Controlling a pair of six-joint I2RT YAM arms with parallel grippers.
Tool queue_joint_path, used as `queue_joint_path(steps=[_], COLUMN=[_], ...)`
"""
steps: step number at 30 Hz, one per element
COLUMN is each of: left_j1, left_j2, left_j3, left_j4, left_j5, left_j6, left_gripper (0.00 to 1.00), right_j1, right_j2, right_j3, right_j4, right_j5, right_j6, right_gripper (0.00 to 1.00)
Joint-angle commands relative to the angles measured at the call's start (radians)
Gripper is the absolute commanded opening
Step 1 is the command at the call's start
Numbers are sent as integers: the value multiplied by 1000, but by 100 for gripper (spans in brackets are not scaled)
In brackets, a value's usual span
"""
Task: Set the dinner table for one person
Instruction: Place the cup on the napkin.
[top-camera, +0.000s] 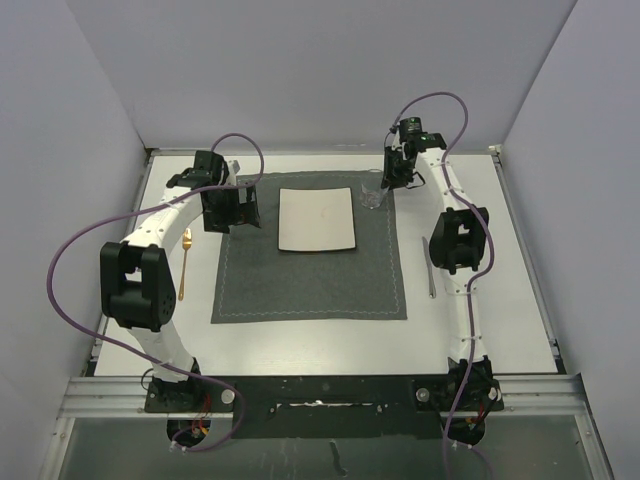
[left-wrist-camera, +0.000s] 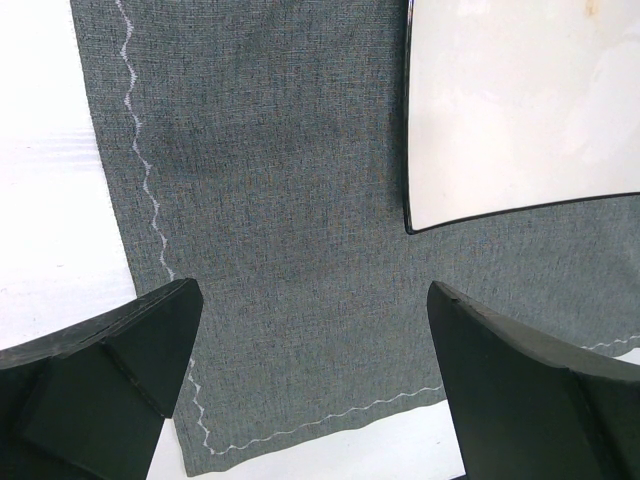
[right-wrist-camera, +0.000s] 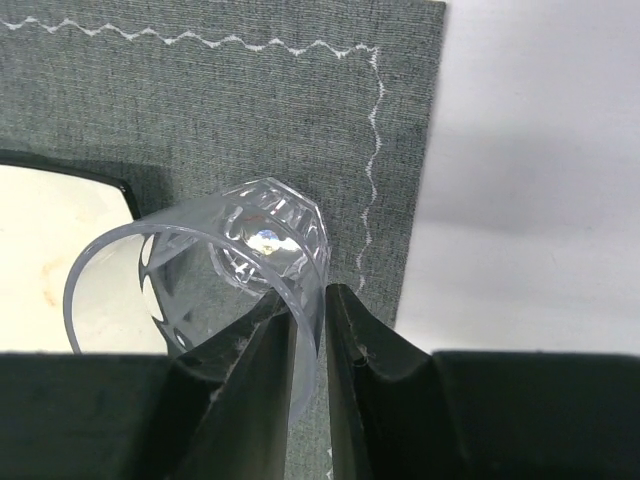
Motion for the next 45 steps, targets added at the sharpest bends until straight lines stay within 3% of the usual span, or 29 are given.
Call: queue_joint_path(steps=[1,8,11,16,20,29,36,45], left_j1=[6,6,6,6,6,6,6,6], left_j2=[21,23,23,23,23,19,9,-2], left_j3=[38,40,39,39,37,21,9,2], left_j4=[46,47,47,47,46,56,69,74], left_j5=[17,18,19,20,20,21,13,14], left_j6=[13,13,12,13,10,7,6,2], left_gripper=[98,98,98,98,98,98,98,98], right_j1=[-10,-14,-13,-13,-14,-19,-20,-23], right_j2=[-15,-23,-27,-45,-83,-201,-327,-473], right_j3=[39,40,39,32,-16,-106,-184,-310], right_j4=[54,44,41,47,91,178,210,71], right_j5=[-68,-38,-29,-29,-24,7,35,117], right_j6=[-16,-21,-23,-20,-15,0,1,4], right_gripper=[18,24,32,37,49,57,58,59])
